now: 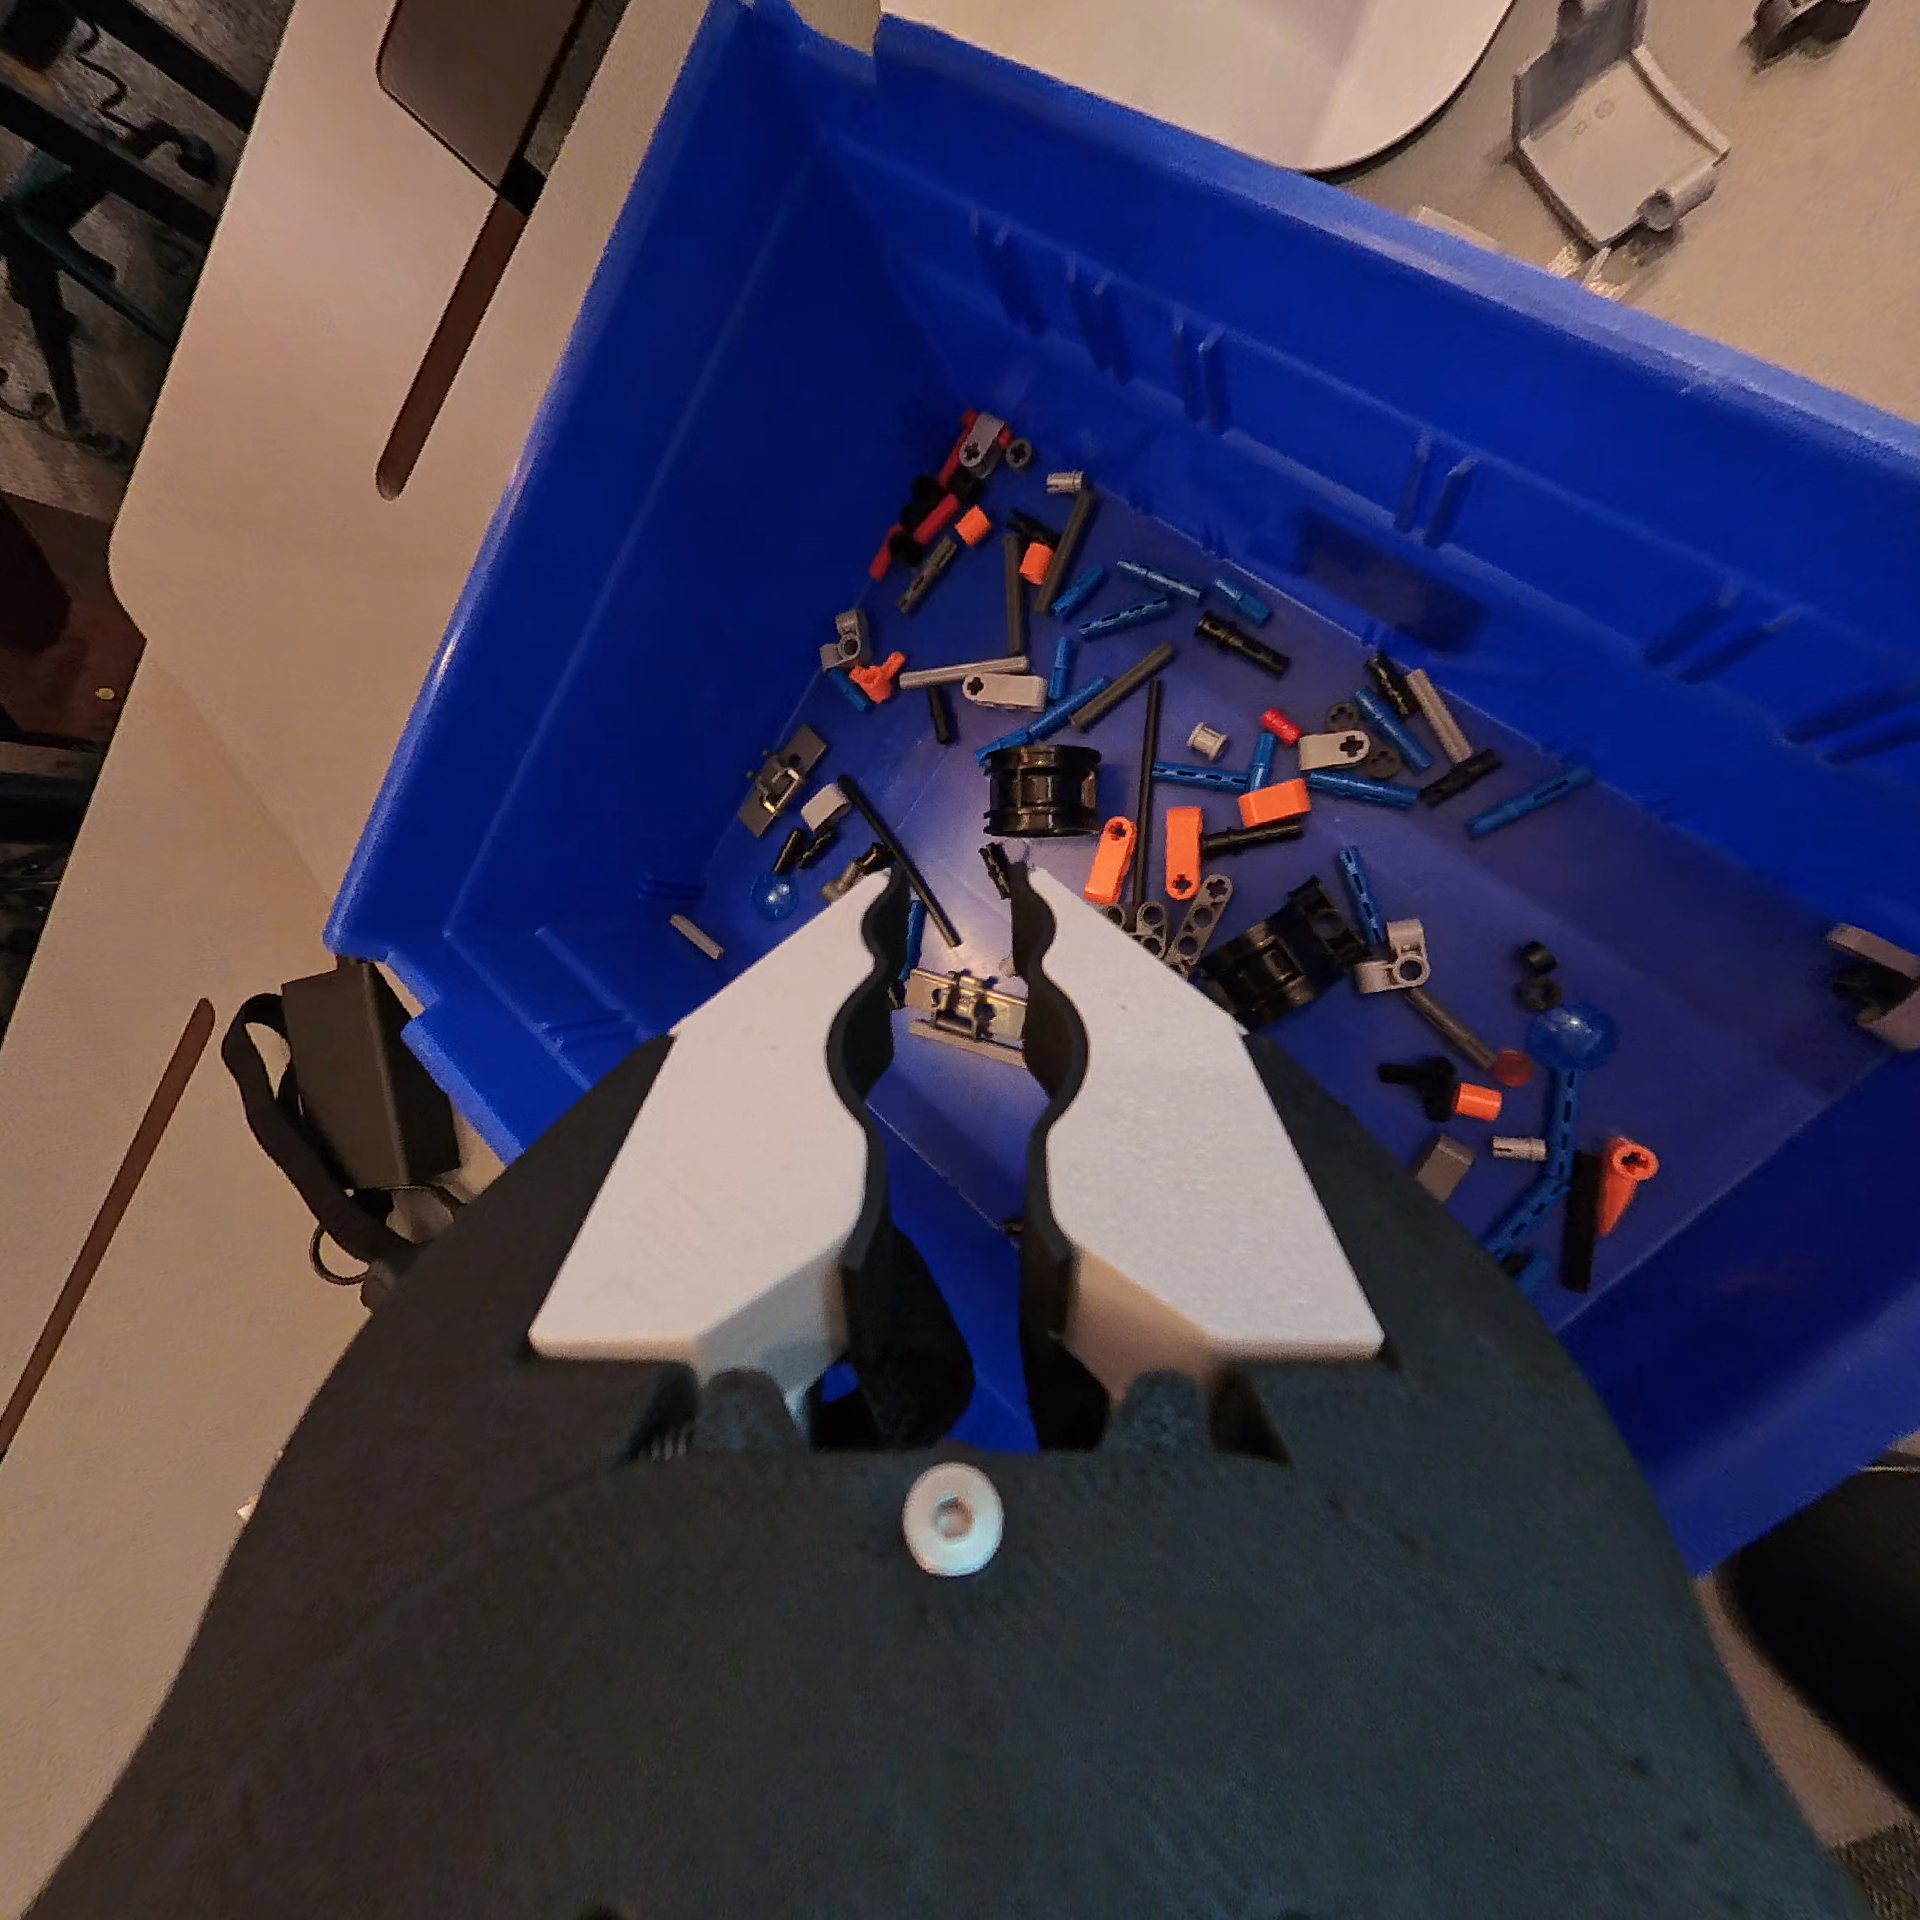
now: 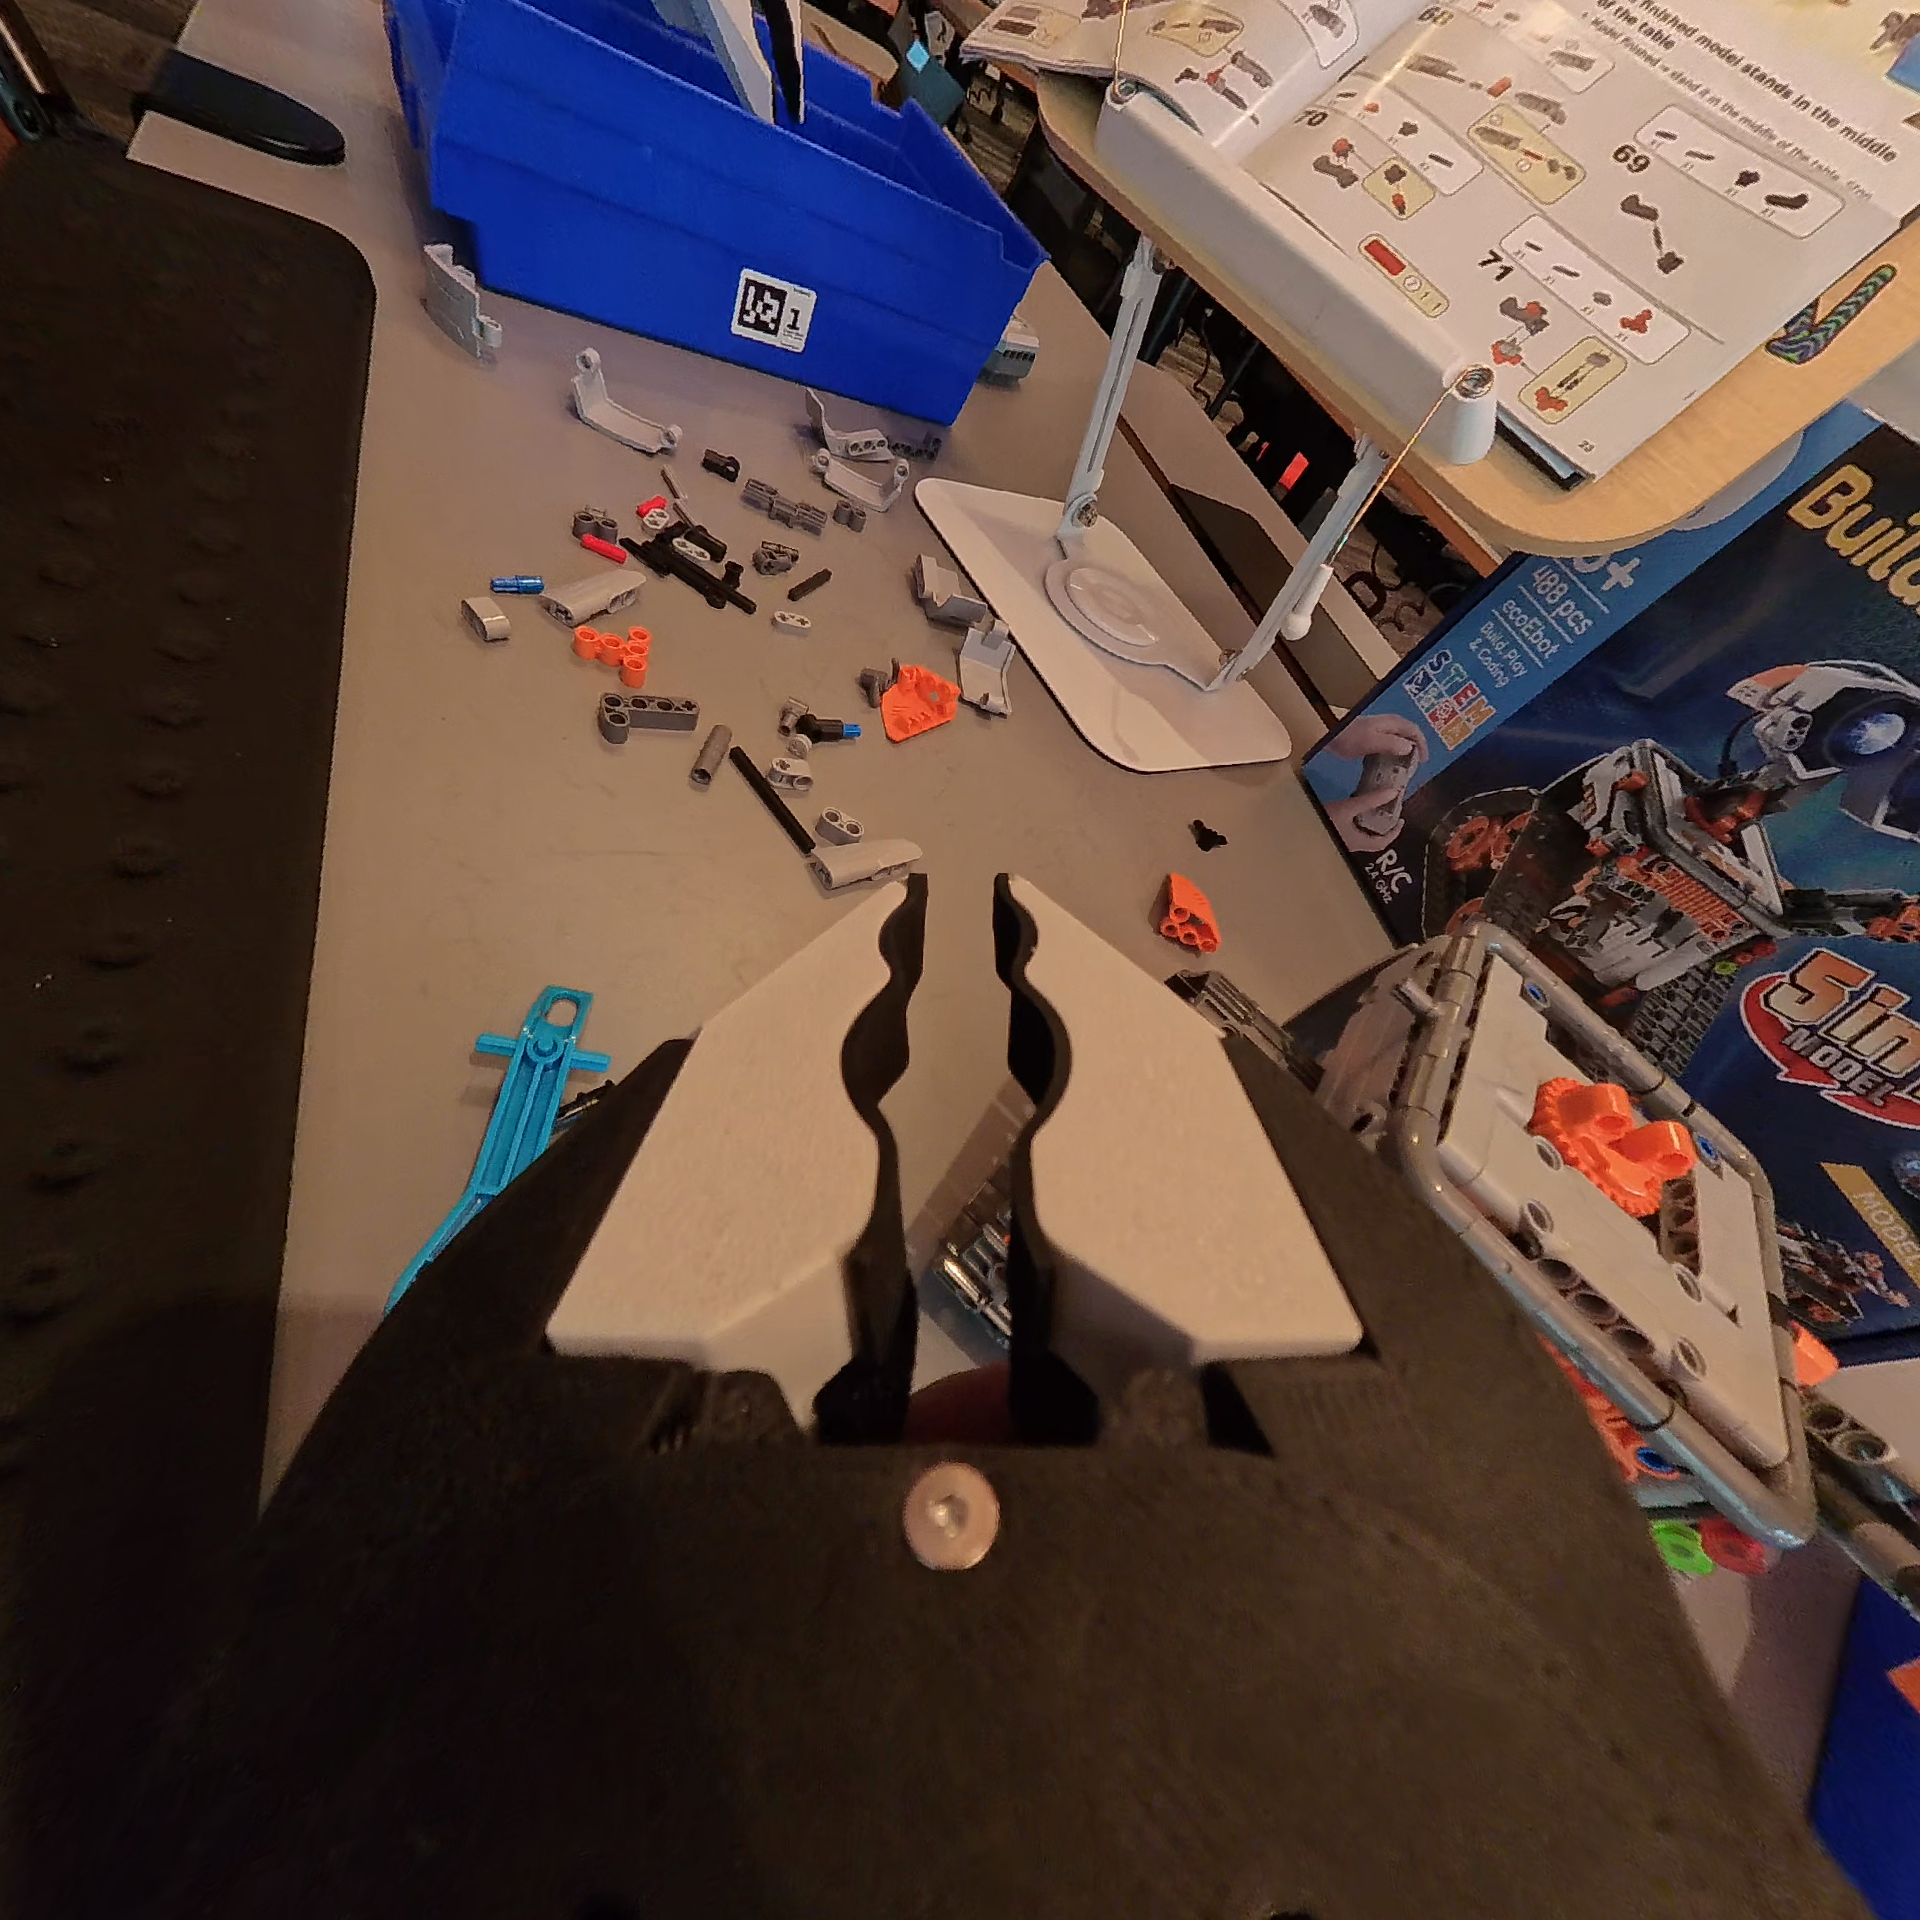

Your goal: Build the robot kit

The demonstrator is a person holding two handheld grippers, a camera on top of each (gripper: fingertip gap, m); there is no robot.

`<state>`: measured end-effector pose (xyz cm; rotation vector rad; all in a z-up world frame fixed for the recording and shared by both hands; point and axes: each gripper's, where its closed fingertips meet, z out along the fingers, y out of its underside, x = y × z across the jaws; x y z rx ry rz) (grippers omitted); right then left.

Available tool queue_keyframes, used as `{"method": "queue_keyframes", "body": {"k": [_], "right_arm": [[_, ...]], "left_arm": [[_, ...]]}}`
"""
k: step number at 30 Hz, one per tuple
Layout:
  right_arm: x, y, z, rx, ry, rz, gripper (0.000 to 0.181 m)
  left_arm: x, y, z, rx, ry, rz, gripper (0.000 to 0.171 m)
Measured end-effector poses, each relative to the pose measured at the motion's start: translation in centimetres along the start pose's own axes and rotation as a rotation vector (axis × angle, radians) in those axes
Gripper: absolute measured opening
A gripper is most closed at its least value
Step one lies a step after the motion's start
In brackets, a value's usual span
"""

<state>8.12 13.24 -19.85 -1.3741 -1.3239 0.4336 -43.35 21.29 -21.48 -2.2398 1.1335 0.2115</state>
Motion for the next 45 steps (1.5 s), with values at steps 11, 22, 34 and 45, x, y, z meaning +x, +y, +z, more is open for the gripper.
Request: {"method": "queue_keyframes", "body": {"k": [11,22,34,45], "right_arm": [[0.0,0.0,-0.1,-0.001,0.002,-0.003,0.011],[0.2,0.6,0.2,-0.009,-0.005,0.027,0.011],[1.0,1.2,0.4,0.003,-0.001,0.086,0.011],[1.2,1.8,0.7,-0.01,-0.003,0.111,0.011]], "left_arm": [[-0.3,0.3,0.0,-0.01,-0.01,-0.004,0.017],[-0.6,2.3,-2.0,-0.095,0.056,0.02,0.016],[2.9,4.0,-0.7,-0.171,0.235,0.103,0.018],[6.8,3.2,1.4,-0.156,0.379,0.228,0.03]]}}
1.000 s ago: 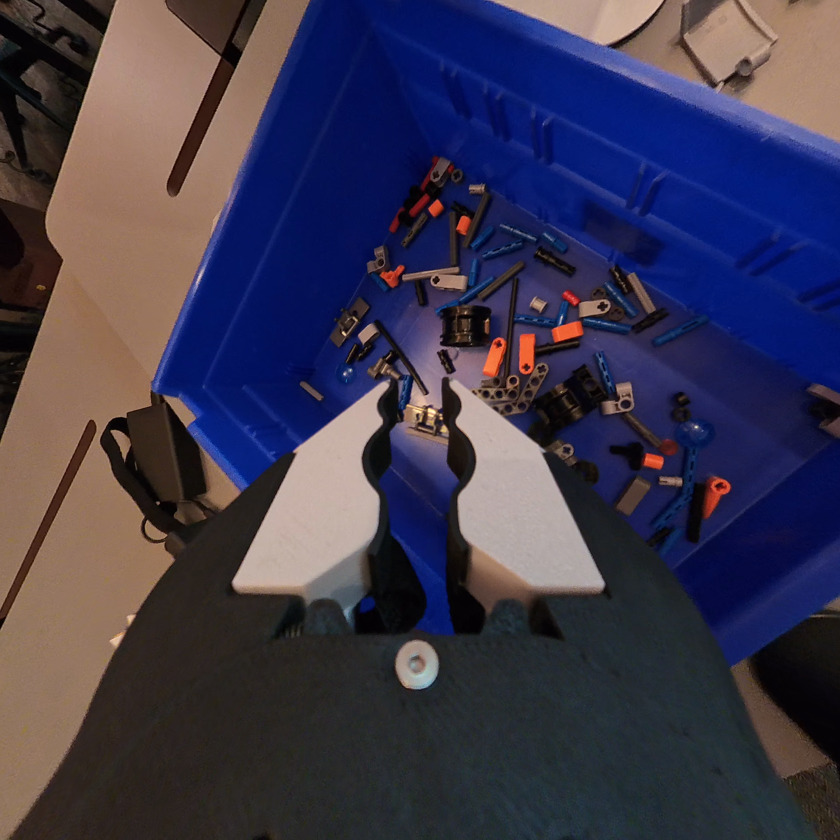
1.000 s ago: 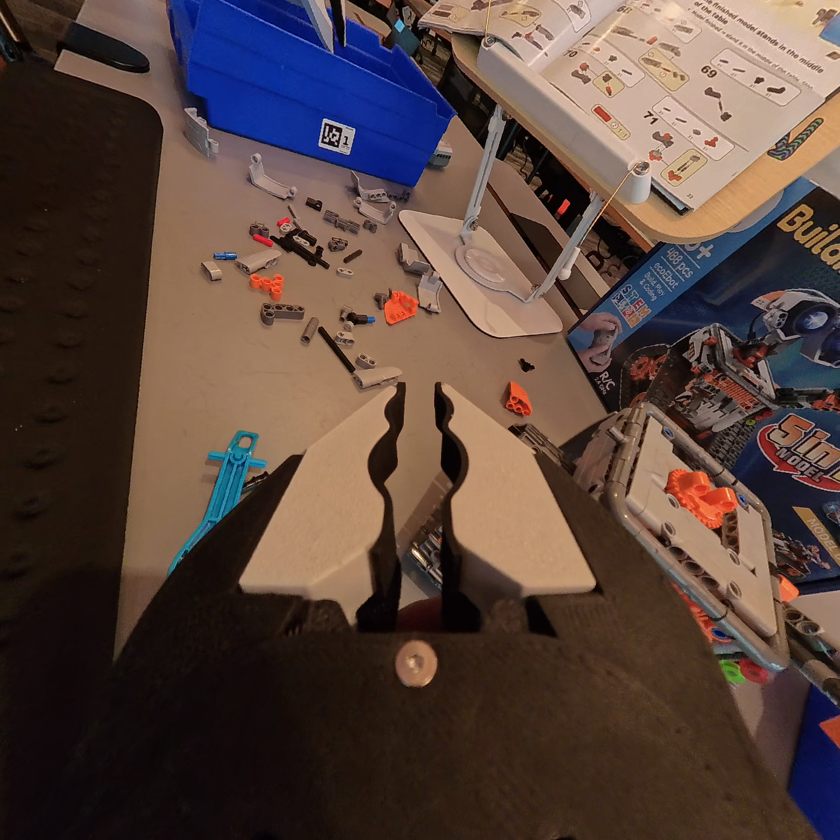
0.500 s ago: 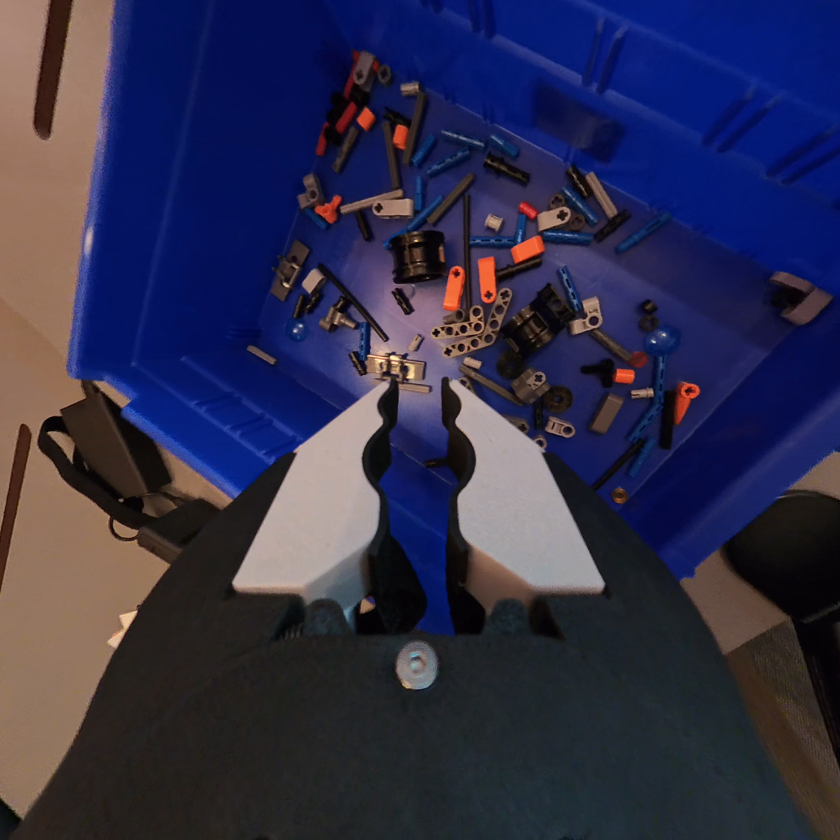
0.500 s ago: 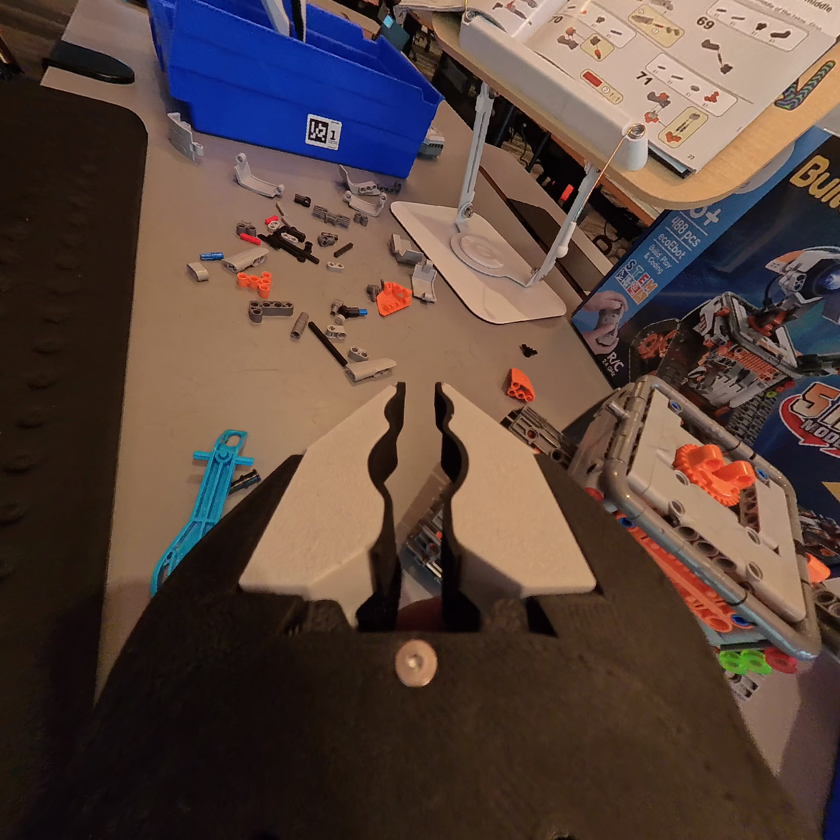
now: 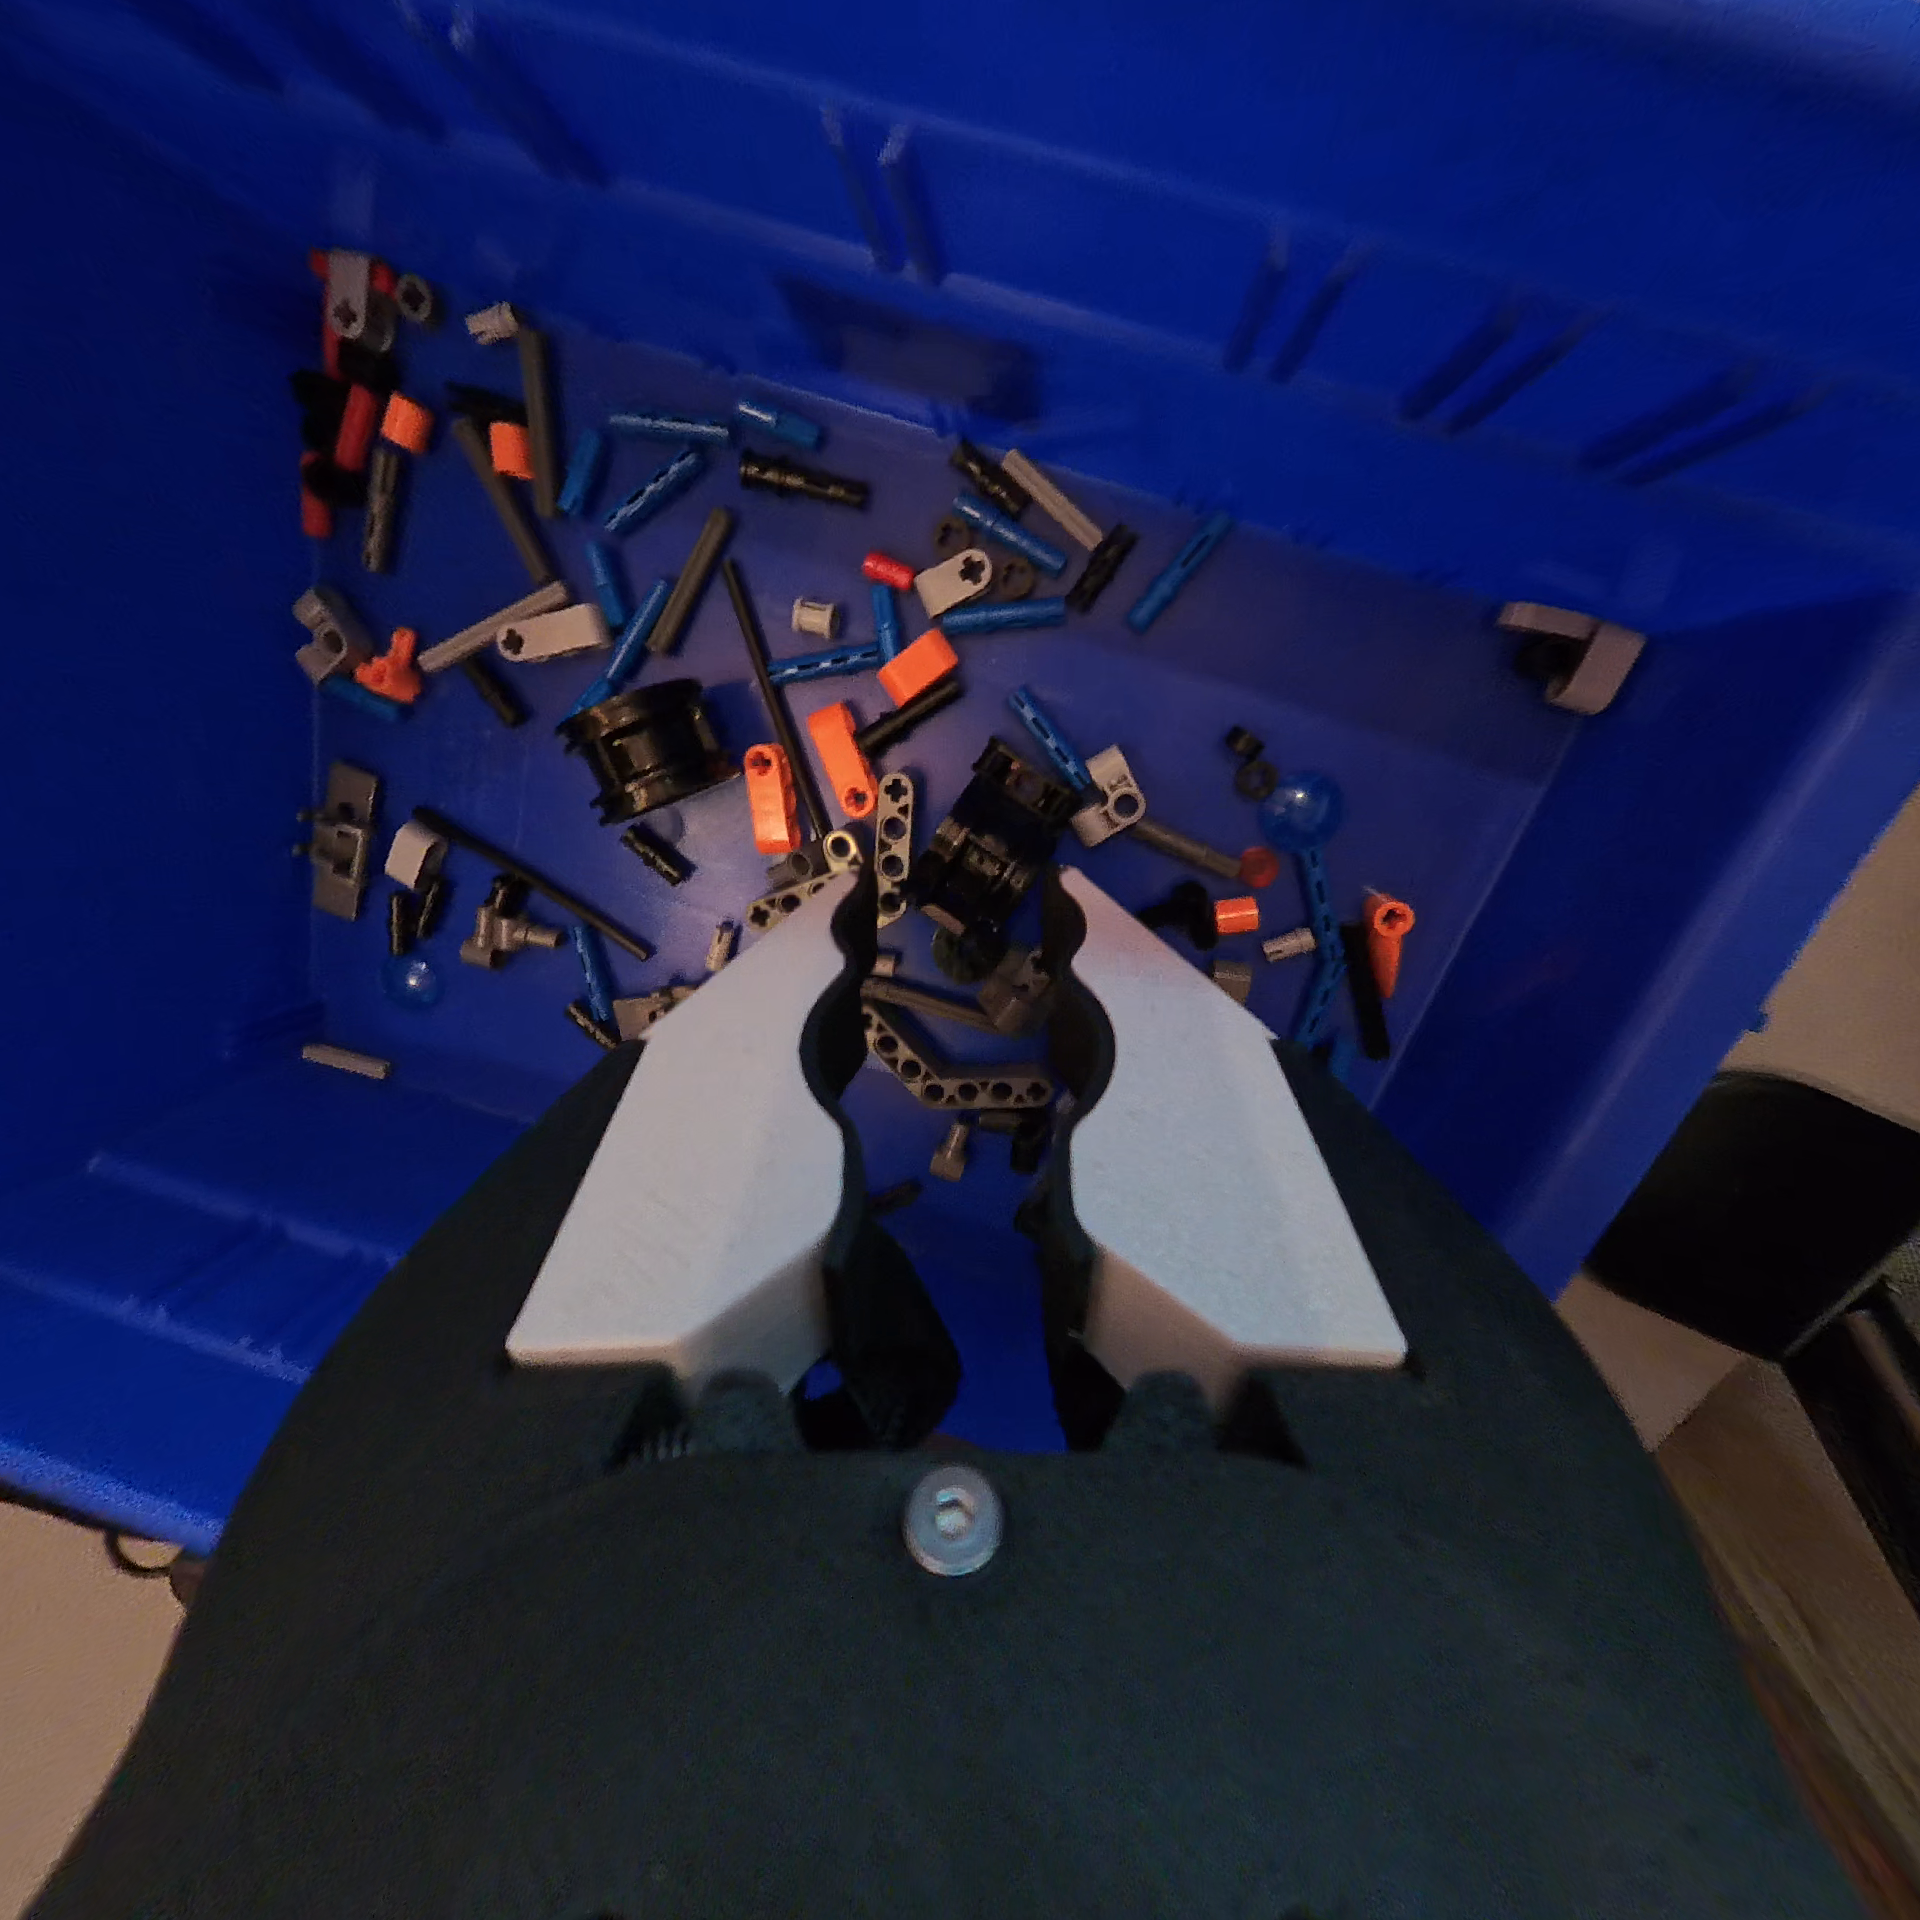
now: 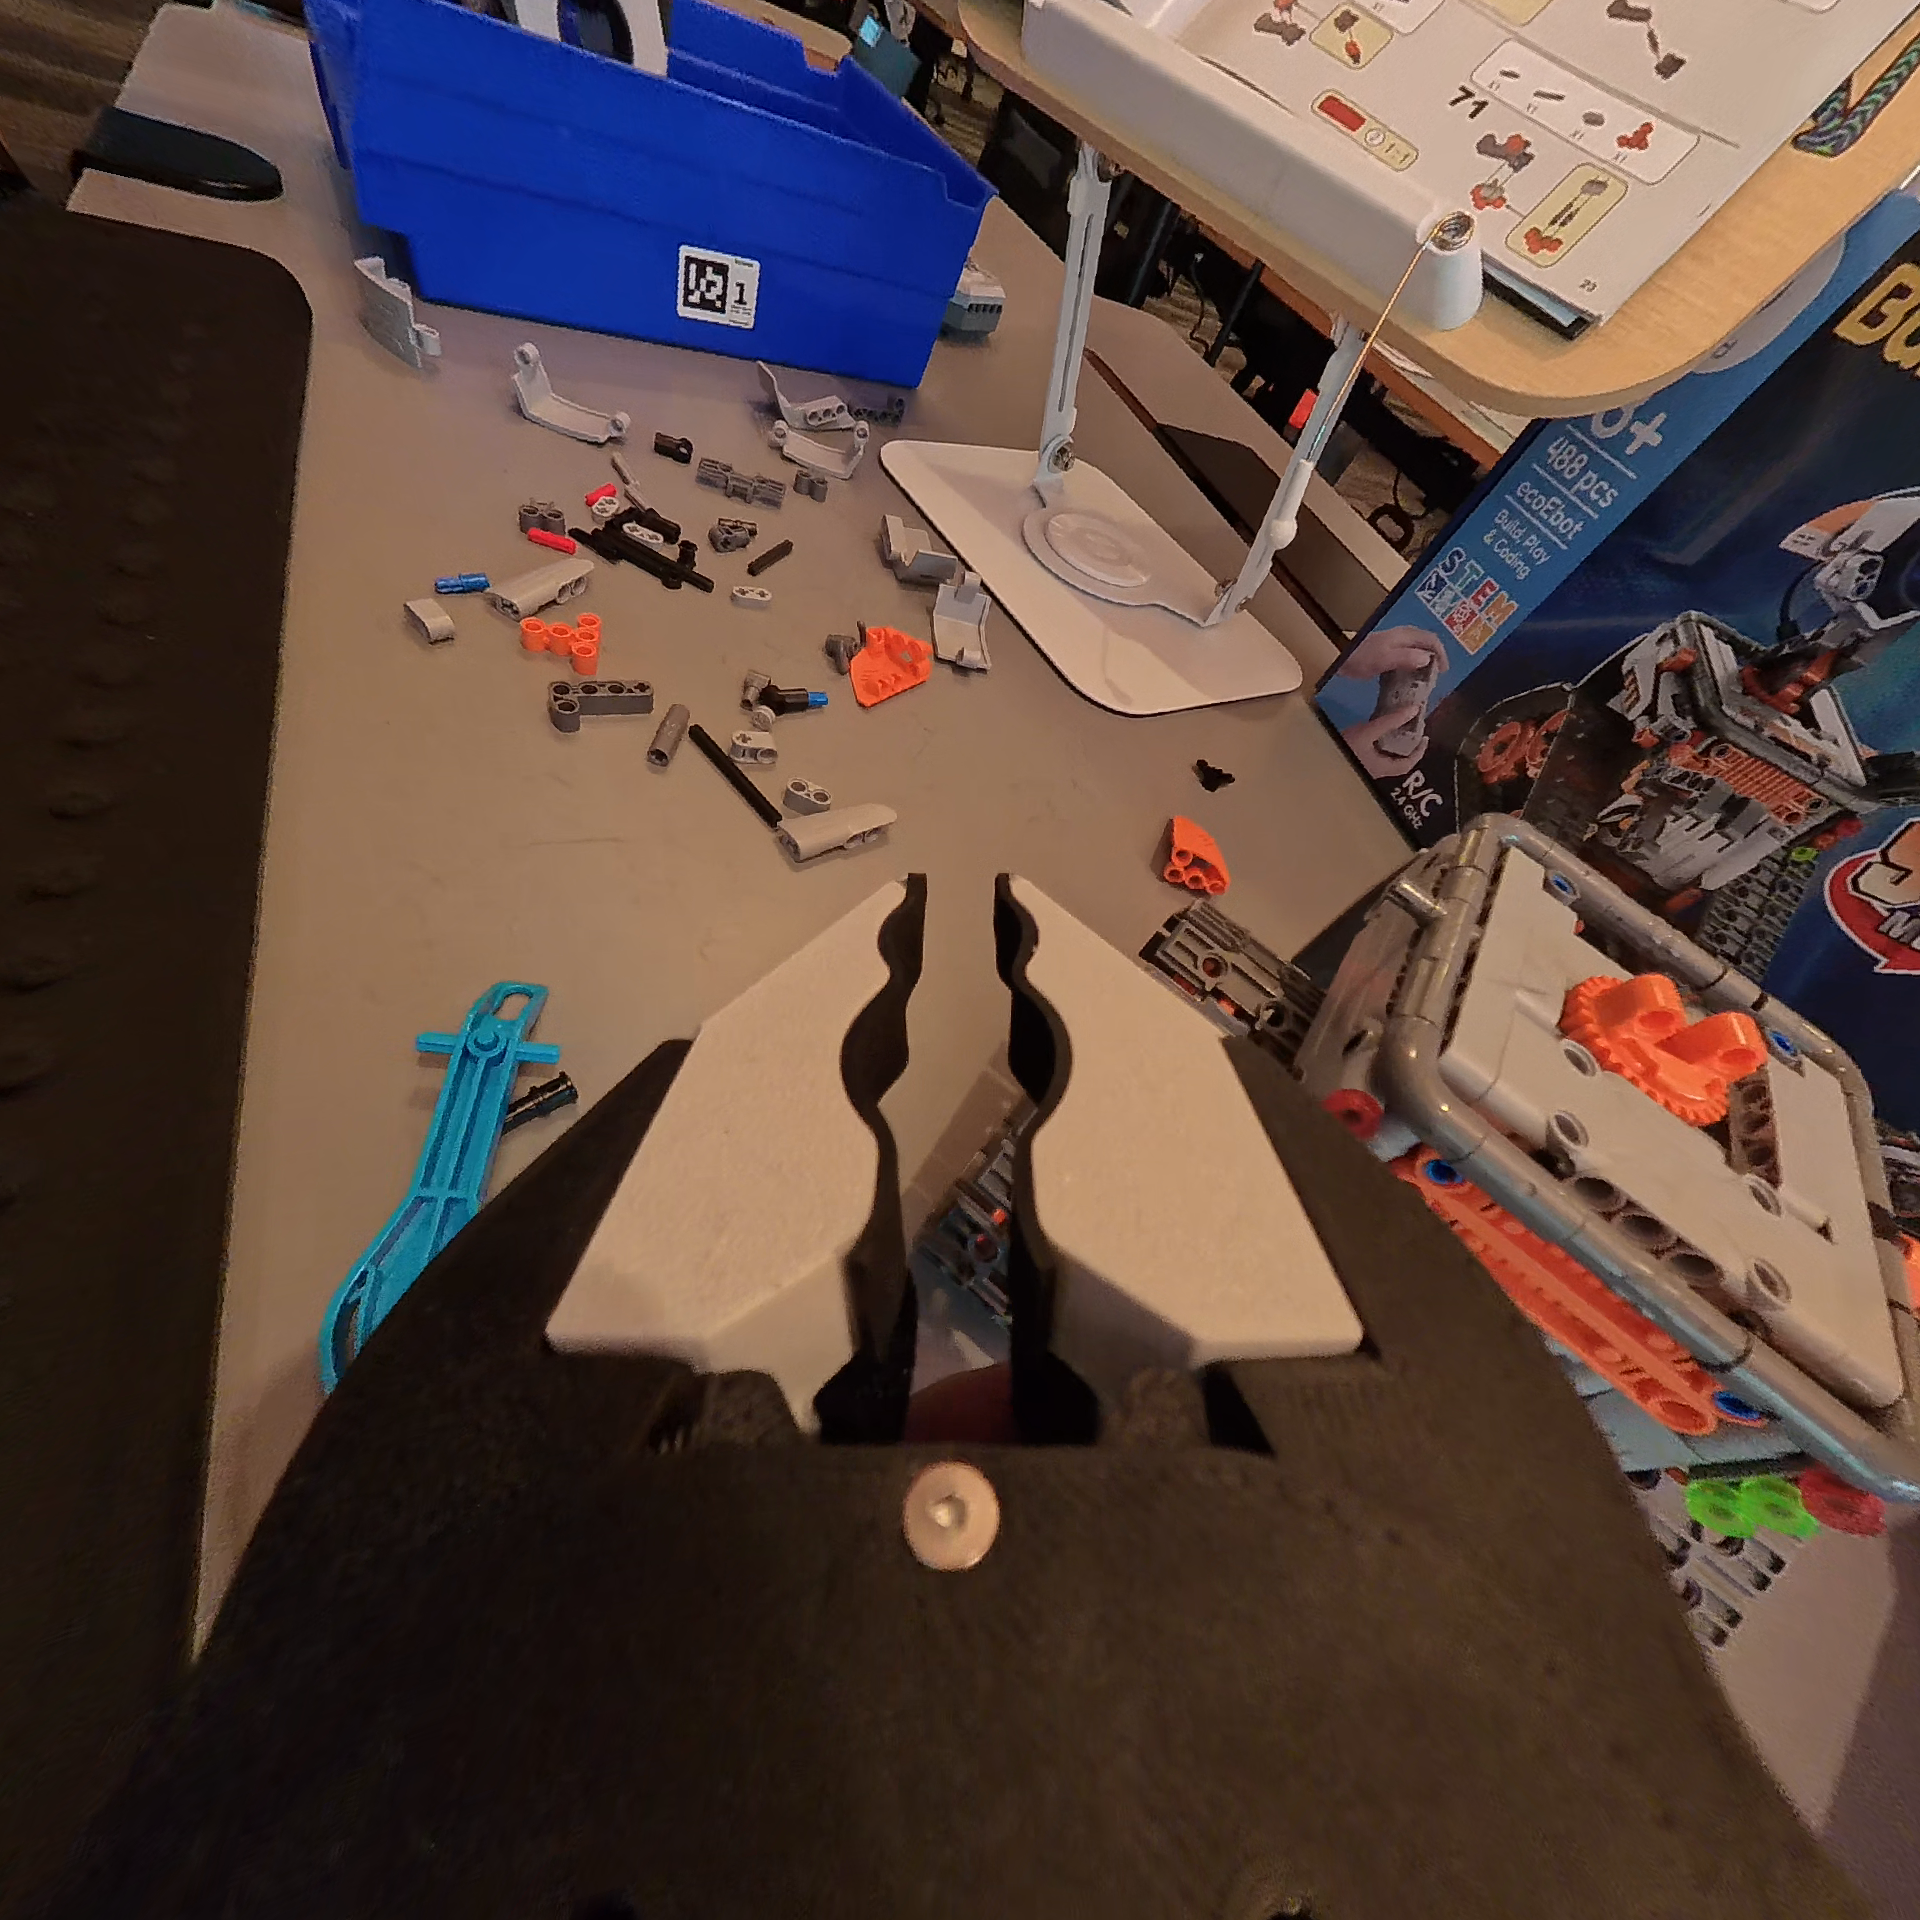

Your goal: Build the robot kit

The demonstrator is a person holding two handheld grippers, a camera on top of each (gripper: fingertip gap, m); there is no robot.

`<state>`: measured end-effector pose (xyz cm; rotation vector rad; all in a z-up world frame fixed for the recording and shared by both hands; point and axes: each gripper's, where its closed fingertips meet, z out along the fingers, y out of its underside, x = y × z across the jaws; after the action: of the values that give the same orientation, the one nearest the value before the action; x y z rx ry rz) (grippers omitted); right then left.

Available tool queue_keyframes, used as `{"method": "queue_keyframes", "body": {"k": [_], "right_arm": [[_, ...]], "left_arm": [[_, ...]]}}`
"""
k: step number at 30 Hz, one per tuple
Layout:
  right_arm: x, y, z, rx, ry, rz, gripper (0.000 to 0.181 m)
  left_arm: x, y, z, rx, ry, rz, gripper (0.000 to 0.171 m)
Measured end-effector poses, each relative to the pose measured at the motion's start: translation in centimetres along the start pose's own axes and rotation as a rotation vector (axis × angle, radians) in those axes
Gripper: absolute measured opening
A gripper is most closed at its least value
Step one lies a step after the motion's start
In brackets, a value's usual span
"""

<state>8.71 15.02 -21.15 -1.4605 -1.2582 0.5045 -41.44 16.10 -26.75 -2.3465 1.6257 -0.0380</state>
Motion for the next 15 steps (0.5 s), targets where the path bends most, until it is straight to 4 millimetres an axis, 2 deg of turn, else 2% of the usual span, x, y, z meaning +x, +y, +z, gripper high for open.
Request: {"method": "queue_keyframes", "body": {"k": [4,6,11,15], "right_arm": [[0.1,0.1,0.0,-0.003,0.001,0.004,0.011],[0.1,0.2,0.0,-0.005,0.003,0.005,0.011],[0.2,0.3,0.0,-0.006,0.004,0.01,0.011],[0.0,0.4,0.2,-0.014,-0.002,0.007,0.011]], "left_arm": [[0.0,0.3,1.2,-0.043,0.0,0.029,0.022],[0.0,0.4,1.2,-0.046,0.008,0.026,0.021],[-0.8,1.1,-0.2,-0.059,-0.027,0.004,0.021],[-2.1,2.9,-1.8,-0.108,-0.07,-0.042,0.021]]}}
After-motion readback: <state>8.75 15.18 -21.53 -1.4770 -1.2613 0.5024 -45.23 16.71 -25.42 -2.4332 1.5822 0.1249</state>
